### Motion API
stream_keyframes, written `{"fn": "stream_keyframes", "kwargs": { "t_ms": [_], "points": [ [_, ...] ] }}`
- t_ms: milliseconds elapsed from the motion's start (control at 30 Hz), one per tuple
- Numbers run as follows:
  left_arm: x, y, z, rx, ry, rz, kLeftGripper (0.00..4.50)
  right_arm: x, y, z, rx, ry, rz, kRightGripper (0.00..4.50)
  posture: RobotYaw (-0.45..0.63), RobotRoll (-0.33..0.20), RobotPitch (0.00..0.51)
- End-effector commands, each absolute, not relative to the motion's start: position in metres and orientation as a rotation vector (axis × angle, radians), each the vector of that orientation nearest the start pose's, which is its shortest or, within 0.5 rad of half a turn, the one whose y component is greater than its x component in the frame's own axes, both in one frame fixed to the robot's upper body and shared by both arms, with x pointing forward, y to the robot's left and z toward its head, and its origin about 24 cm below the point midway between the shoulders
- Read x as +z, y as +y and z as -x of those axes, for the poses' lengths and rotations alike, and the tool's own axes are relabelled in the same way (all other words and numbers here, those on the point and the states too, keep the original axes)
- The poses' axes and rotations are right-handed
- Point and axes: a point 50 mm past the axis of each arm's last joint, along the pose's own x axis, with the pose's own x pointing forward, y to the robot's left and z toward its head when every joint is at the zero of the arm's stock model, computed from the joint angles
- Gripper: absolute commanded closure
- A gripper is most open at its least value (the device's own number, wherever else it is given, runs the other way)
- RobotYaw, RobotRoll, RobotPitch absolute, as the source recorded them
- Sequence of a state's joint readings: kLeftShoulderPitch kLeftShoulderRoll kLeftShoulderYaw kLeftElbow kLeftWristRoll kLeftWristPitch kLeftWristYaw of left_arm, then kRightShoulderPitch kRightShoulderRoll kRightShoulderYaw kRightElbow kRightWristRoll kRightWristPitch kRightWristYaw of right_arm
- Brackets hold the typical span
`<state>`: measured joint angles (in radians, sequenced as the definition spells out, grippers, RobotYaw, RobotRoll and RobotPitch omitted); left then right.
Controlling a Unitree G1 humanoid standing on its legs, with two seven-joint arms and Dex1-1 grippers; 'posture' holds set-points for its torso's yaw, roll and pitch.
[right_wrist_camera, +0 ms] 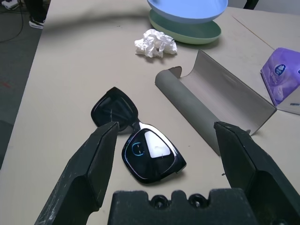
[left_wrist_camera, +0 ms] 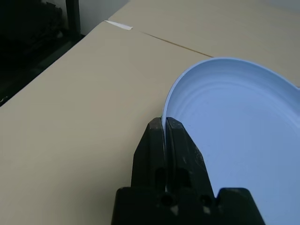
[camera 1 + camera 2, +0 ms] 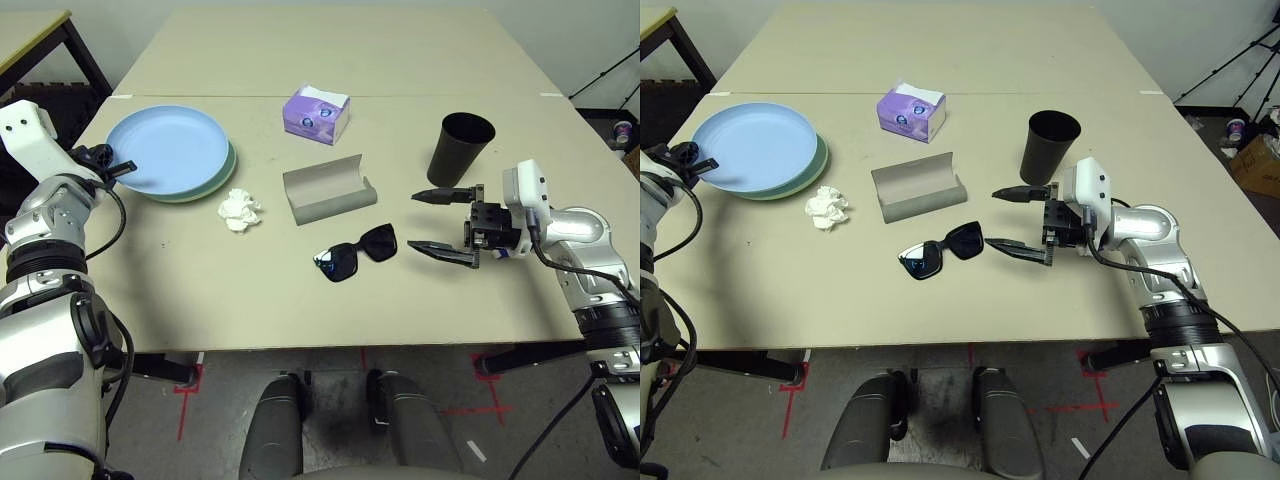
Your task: Organize and tidy the items on the table.
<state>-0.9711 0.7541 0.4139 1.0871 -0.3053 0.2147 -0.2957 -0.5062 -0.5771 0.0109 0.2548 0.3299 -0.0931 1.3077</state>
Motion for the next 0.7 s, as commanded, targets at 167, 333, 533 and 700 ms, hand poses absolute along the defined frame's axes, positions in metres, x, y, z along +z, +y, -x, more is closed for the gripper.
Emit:
{"fn": "stream_keyframes", "kwargs": {
  "t_ms": [167, 333, 533, 700],
  "points": [
    [0.192, 0.365, -0.358, 0.272, -0.001, 0.214, 2.61, 0.153, -0.195, -0.299, 1.279, -0.143, 0.44, 0.0, -0.04, 0.0, 0.142],
    [0.195, 0.366, -0.357, 0.266, -0.014, 0.215, 0.7, 0.153, -0.195, -0.299, 1.28, -0.144, 0.44, 0.0, -0.04, 0.0, 0.14],
    [0.208, 0.363, -0.354, 0.162, -0.037, 0.182, 0.02, 0.153, -0.195, -0.3, 1.281, -0.147, 0.441, 0.0, -0.04, 0.0, 0.138],
    [0.223, 0.353, -0.341, -0.012, -0.026, 0.151, 0.02, 0.153, -0.195, -0.3, 1.279, -0.147, 0.442, 0.0, -0.03, 0.0, 0.139]
  ]
}}
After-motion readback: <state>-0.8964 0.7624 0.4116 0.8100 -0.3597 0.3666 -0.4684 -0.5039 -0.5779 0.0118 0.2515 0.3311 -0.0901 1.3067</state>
